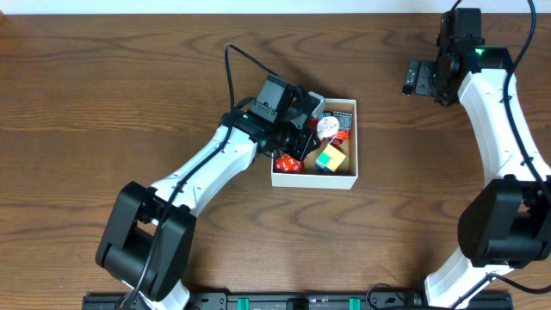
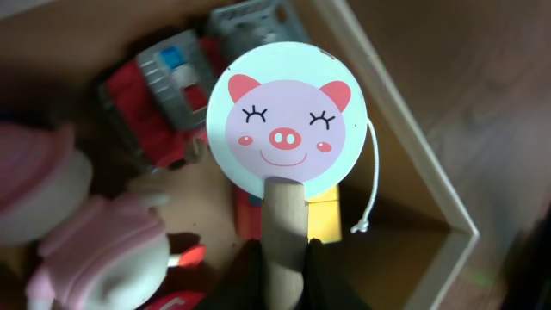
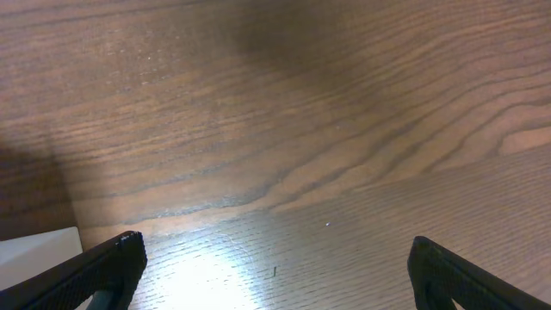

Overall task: Pack container
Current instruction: 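Lift the pig rattle and lower it into the box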

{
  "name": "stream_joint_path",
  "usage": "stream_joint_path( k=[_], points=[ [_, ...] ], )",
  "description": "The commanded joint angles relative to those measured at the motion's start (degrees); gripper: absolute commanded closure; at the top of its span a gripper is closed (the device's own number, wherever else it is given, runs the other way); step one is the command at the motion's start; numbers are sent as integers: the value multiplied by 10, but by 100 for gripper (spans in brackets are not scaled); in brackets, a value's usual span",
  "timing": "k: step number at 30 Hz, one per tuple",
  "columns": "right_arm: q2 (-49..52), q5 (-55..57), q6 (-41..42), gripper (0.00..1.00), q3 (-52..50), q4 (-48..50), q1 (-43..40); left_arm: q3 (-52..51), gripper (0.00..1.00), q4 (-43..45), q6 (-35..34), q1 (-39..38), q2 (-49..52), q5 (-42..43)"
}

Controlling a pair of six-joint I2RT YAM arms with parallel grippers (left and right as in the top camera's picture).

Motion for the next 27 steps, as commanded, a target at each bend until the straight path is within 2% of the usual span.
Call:
stream_joint_path(
  k=[1,4,15,16,17,18,19,23,27],
  points=[
    [-11,6,2,1,9,0,-3,8,85,-1,-58,0,2,-49],
    [-11,6,2,1,9,0,-3,8,85,-1,-61,0,2,-71],
    [-11,6,2,1,9,0,-3,8,83,-49,-61,-1,2,-70],
    [-11,6,2,1,9,0,-3,8,77,-48,-61,-1,2,-70],
    [-11,6,2,1,9,0,-3,8,64,-48,-61,-1,2,-70],
    [-11,6,2,1,9,0,-3,8,46,-48,-61,-1,2,-70],
    [-11,6,2,1,9,0,-3,8,38,-48,-61,0,2,-70],
    [-11,6,2,1,9,0,-3,8,26,-47,-61,2,2,-70],
    [-11,6,2,1,9,0,-3,8,25,-42,-61,12,-7,-70]
  ],
)
